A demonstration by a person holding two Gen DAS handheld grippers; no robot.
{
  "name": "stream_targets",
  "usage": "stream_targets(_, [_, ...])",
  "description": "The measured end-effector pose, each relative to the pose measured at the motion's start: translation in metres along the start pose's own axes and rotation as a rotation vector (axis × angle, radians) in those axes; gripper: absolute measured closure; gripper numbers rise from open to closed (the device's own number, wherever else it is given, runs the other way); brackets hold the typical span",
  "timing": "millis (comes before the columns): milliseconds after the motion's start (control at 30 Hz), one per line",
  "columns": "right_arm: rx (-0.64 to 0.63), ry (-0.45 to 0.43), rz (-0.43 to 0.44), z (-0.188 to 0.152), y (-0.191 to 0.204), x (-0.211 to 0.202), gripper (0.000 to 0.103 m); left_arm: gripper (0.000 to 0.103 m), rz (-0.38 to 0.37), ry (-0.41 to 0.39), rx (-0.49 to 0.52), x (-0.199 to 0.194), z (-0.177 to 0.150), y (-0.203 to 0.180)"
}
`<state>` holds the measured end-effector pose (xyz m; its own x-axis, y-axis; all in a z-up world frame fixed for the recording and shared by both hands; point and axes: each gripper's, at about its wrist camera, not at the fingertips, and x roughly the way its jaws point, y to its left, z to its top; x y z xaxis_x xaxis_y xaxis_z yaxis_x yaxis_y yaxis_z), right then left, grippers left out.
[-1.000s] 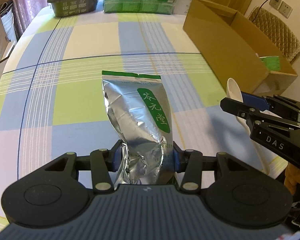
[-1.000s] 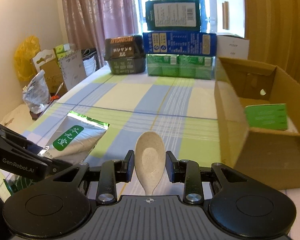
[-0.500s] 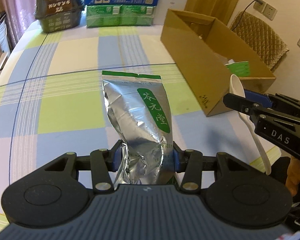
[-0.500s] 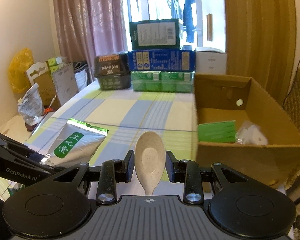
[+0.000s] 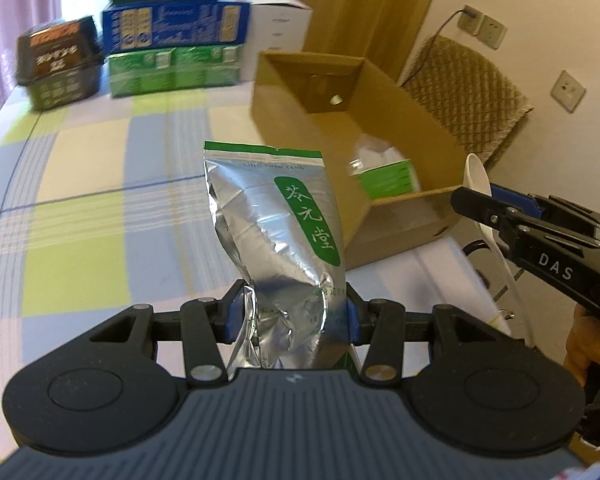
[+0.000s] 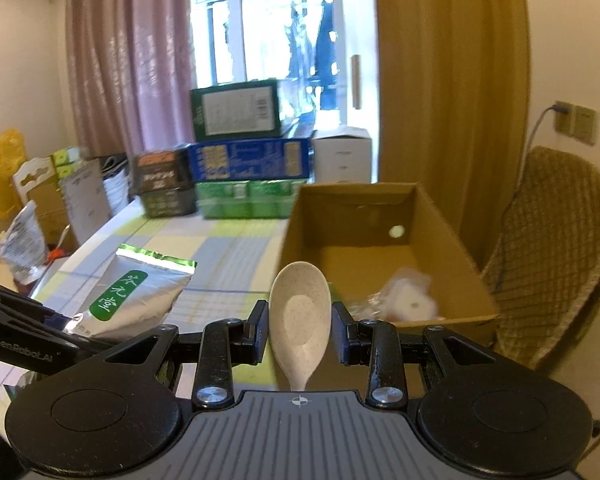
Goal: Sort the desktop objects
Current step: 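Carry the tea pouch and spoon with both grippers over the cardboard box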
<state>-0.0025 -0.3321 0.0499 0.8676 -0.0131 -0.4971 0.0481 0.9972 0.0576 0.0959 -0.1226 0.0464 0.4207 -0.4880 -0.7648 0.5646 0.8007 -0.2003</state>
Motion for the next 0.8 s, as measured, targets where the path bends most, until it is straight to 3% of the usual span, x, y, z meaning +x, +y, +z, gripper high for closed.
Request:
stream_targets(367, [0.032,-0.032,-0.038,0.015,-0.033,-0.009,0.073,0.061,-0.047,-0.02,0.06,0.011,0.029,-0.048])
stream_targets(800, [0.069,-0.04,-0.043,0.024,-0.054,-0.008,0.073,0.061,-0.061,-0.017,0.086,0.021,0.046,-0.07])
